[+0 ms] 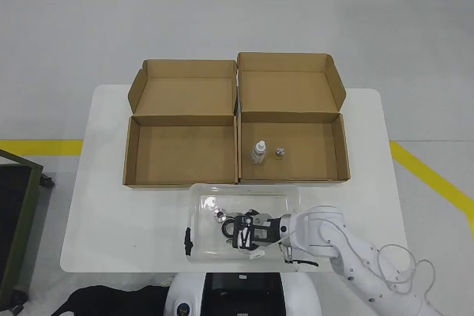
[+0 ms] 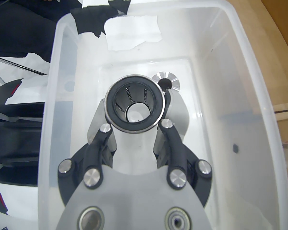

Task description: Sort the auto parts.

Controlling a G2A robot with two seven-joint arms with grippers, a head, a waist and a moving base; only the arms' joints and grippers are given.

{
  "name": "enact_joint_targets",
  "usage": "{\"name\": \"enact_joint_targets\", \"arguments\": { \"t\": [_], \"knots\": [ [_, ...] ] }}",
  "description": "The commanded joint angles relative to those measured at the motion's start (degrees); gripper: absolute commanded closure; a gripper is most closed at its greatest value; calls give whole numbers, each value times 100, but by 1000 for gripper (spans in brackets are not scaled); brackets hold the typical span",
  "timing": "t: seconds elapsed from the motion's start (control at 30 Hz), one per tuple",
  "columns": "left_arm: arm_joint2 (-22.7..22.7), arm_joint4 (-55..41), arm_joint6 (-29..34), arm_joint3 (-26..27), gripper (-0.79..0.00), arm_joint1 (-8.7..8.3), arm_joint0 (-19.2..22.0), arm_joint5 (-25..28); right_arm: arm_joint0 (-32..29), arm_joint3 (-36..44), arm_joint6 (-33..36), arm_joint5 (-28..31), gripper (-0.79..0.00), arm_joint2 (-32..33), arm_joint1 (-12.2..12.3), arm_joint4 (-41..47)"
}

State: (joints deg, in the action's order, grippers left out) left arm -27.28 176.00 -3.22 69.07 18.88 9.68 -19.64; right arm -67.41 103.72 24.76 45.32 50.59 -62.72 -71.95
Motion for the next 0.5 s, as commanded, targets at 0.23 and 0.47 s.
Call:
{"name": "enact_joint_targets", "arguments": {
  "t": [0.23,0.47],
  "knots": [
    [0,0,0,0,-785,0,0,0,-289,755,-603,148,0,550,124,36],
    [0,0,0,0,-785,0,0,0,-509,1235,-1219,-16,0,842,166,32]
  ]
}}
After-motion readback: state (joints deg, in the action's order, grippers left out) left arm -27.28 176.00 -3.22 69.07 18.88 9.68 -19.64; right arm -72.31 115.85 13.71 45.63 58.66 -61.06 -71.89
